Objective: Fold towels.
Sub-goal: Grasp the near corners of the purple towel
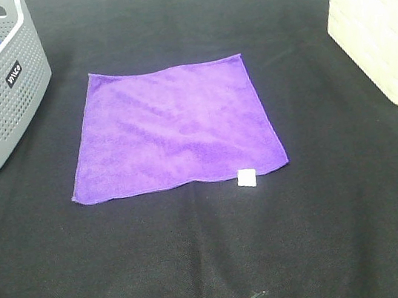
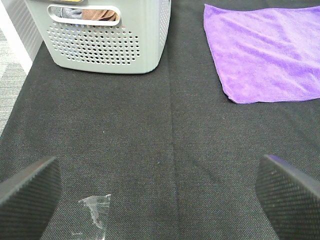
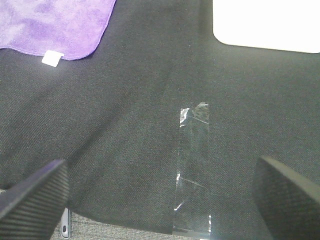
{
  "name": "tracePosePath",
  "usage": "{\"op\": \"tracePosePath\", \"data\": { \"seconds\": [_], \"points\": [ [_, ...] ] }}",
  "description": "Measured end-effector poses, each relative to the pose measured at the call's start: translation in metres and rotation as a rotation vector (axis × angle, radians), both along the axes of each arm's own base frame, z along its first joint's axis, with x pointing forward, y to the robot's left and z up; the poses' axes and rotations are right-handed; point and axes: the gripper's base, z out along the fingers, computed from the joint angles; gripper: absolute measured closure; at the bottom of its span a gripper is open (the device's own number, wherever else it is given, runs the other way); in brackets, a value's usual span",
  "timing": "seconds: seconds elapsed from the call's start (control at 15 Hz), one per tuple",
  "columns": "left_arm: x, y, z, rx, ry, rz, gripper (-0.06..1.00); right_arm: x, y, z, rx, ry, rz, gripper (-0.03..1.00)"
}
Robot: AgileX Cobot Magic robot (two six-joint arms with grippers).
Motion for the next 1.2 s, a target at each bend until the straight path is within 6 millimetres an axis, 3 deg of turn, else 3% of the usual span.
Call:
{"op": "tracePosePath", "data": {
  "seconds": [0.8, 0.87, 1.0, 1.2],
  "points": [
    [0.000, 0.001, 0.000, 0.007, 0.004, 0.005, -0.05, 0.001, 0.003, 0.004, 0.026, 0.007, 0.016, 0.00],
    [0.001, 0.001, 0.002, 0.007, 0.044, 0.005, -0.05, 0.006, 0.005, 0.008, 0.035, 0.054, 0.025, 0.00],
    [0.012, 0.002, 0.027, 0.003, 0.190, 0.013, -0.05, 0.031, 0.017, 0.024, 0.075, 0.246, 0.059, 0.00],
    [0.068, 0.005, 0.057, 0.017, 0.381, 0.031, -0.05, 0.091, 0.035, 0.065, 0.131, 0.390, 0.081, 0.00]
  ]
}}
